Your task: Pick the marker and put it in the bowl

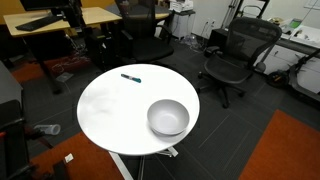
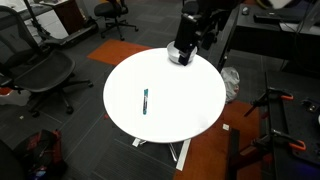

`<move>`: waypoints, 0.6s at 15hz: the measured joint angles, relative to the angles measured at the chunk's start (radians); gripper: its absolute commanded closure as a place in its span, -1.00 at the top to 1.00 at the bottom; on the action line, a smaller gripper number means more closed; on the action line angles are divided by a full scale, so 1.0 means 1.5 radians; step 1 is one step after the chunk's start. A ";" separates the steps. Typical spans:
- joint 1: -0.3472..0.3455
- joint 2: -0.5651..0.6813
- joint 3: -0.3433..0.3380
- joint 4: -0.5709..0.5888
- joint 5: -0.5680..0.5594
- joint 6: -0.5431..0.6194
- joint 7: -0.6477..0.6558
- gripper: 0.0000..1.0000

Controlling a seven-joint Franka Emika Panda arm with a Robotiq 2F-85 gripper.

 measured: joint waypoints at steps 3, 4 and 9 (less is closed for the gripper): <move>0.006 0.061 0.000 0.042 -0.016 0.033 0.112 1.00; 0.009 0.082 0.000 0.057 -0.024 0.041 0.150 1.00; 0.044 0.191 -0.034 0.143 -0.058 0.057 0.313 1.00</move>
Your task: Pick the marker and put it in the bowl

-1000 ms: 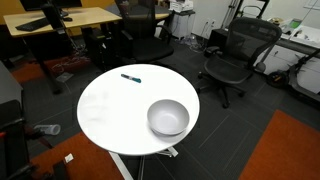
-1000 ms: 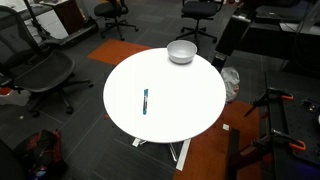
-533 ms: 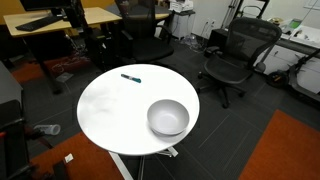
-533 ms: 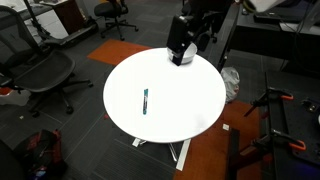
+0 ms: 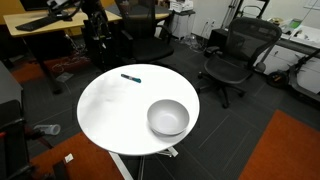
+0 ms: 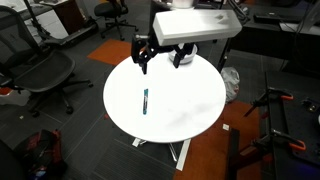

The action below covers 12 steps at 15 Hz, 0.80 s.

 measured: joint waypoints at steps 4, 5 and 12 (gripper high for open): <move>0.032 0.081 -0.039 0.078 -0.002 0.000 0.067 1.00; 0.039 0.099 -0.047 0.095 -0.002 0.000 0.076 1.00; 0.062 0.204 -0.079 0.180 0.005 0.000 0.089 1.00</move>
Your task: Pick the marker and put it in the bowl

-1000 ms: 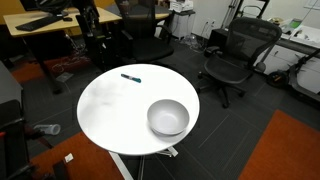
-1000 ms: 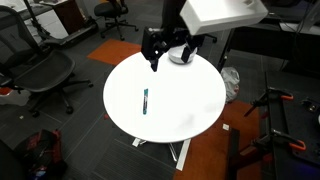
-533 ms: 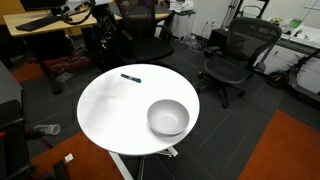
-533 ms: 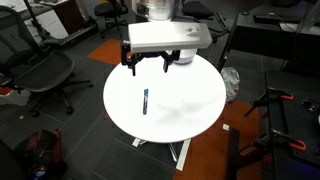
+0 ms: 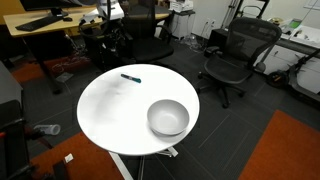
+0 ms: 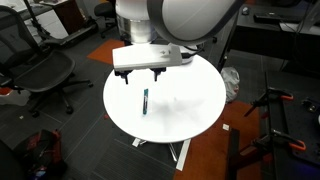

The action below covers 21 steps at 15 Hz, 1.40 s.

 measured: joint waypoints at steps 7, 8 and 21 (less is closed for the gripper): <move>0.003 0.060 -0.010 0.034 0.011 0.000 0.000 1.00; 0.003 0.068 -0.011 0.037 0.012 0.000 -0.001 1.00; -0.006 0.172 -0.029 0.110 0.039 0.000 -0.007 1.00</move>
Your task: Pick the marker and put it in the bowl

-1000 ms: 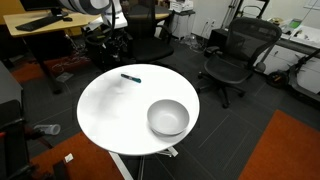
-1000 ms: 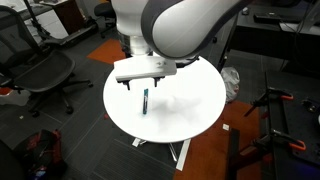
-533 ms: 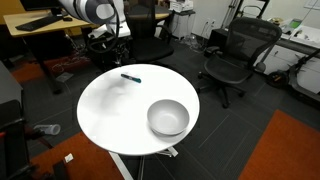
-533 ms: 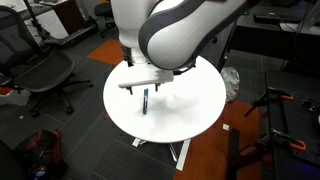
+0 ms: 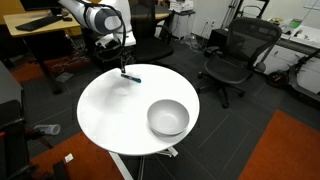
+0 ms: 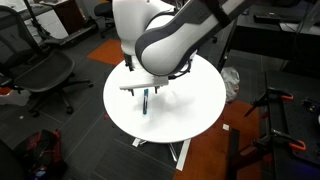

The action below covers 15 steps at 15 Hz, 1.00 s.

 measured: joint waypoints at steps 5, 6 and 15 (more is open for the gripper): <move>-0.003 0.036 -0.003 0.030 0.003 0.000 -0.010 1.00; -0.003 0.043 -0.004 0.036 0.003 0.000 -0.014 1.00; -0.012 0.089 -0.006 0.076 0.021 0.000 -0.051 1.00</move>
